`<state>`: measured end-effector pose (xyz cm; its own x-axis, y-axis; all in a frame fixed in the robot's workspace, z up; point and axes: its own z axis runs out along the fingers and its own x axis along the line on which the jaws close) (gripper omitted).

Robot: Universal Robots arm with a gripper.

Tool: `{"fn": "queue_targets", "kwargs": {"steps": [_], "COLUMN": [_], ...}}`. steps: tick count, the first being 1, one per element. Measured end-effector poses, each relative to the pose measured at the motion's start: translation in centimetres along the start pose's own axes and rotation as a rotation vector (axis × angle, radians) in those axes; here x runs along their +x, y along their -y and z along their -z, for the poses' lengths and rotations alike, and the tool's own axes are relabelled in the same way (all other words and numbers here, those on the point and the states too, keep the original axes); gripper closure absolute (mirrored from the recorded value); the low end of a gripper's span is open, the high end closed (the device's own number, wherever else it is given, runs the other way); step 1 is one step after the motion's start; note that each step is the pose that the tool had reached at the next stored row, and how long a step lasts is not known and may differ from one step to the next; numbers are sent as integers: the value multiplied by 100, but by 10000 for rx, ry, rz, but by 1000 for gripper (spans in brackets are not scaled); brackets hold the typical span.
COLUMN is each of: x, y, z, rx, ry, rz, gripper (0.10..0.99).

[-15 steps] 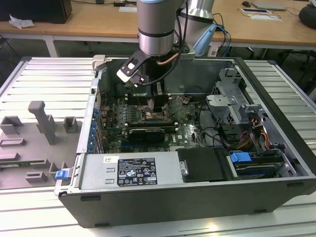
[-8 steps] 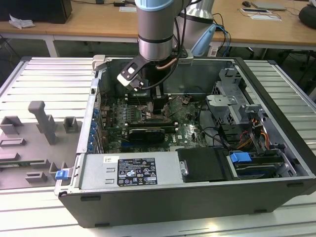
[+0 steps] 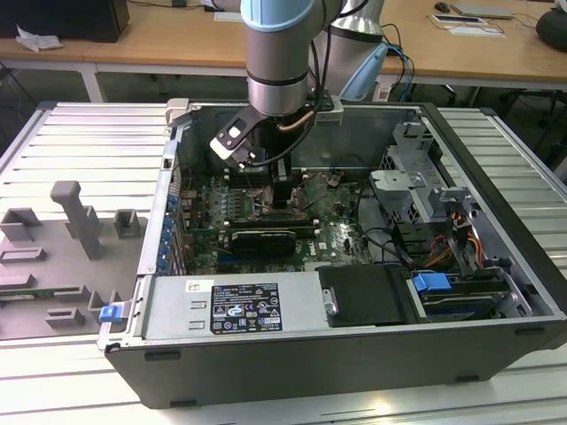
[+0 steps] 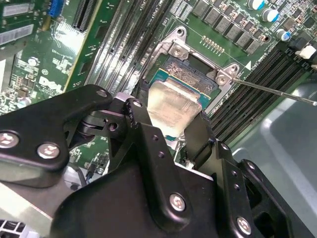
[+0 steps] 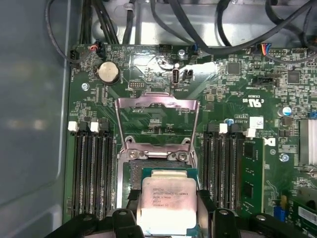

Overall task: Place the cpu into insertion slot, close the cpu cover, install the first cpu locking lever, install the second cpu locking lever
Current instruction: 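Place the cpu into insertion slot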

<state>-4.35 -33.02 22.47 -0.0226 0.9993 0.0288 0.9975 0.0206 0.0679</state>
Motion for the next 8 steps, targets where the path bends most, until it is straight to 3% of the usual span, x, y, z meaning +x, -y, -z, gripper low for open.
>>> {"fn": "queue_targets", "kwargs": {"steps": [8], "x": [62], "y": [13], "z": [-105], "rx": [4], "ry": [-4], "rz": [41], "gripper": [553]}}
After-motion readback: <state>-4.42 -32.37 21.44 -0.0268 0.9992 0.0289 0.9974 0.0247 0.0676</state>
